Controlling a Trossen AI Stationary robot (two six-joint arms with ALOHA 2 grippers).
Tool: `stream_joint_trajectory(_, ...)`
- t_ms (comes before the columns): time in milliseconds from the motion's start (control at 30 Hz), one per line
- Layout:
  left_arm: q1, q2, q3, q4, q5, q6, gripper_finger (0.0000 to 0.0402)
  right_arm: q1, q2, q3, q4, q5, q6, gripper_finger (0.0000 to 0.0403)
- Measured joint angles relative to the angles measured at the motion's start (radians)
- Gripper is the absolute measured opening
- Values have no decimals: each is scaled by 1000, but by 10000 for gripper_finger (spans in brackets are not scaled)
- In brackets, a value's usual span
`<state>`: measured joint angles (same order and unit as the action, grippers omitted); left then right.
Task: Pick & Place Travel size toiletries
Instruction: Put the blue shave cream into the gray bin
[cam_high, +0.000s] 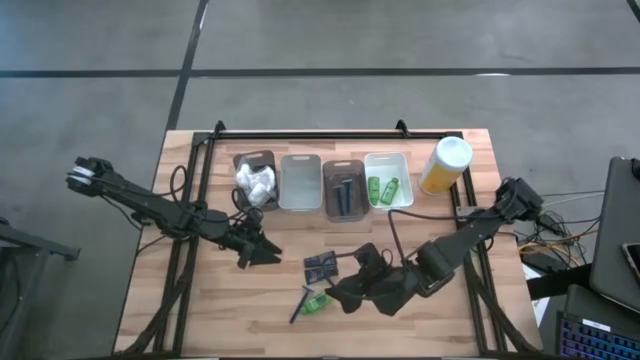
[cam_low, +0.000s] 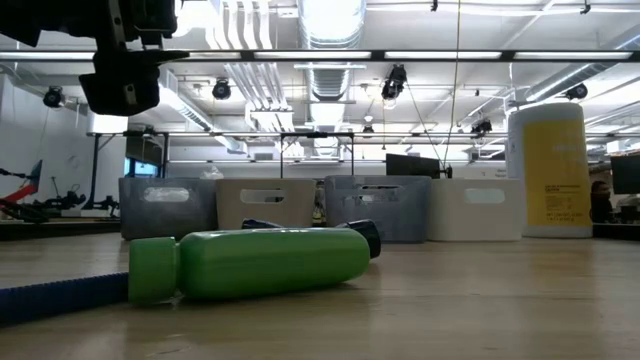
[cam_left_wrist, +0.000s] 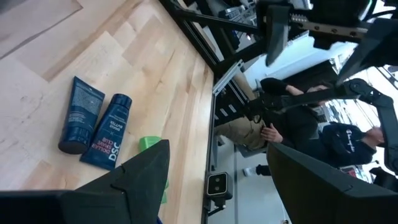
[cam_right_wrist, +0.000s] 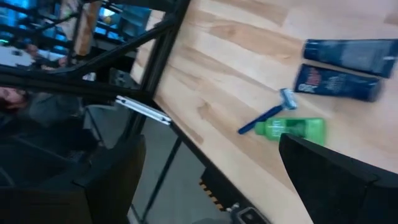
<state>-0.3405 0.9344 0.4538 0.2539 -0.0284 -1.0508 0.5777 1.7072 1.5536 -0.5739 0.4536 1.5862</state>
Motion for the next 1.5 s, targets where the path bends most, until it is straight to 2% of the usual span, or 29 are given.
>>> stream_joint_trajectory(133, 0, 0, 0, 0, 0, 0, 273, -4, 25, 0, 48, 0, -22, 363)
stream_joint_trajectory(300, 0, 0, 0, 0, 0, 0, 273, -5, 61, 2, 67, -7, 33, 364)
stream_joint_trajectory(633, -1, 0, -1, -1, 1, 0, 273, -5, 62, -5, 121, -2, 58, 363)
stream_joint_trajectory(900, -1, 0, -1, -1, 1, 0, 273, -8, 104, -5, 296, 1, -93, 364)
stream_joint_trajectory(1267, -1, 0, -1, 0, 1, 0, 273, -55, 141, -5, 292, -53, -258, 363)
stream_joint_trajectory(1400, -1, 0, -1, 0, -5, -1, 273, -72, 137, -5, 271, -67, -412, 363)
stream_joint_trajectory(1500, -1, 0, -1, -1, -83, 0, 273, -95, 120, -5, 190, -109, -568, 363)
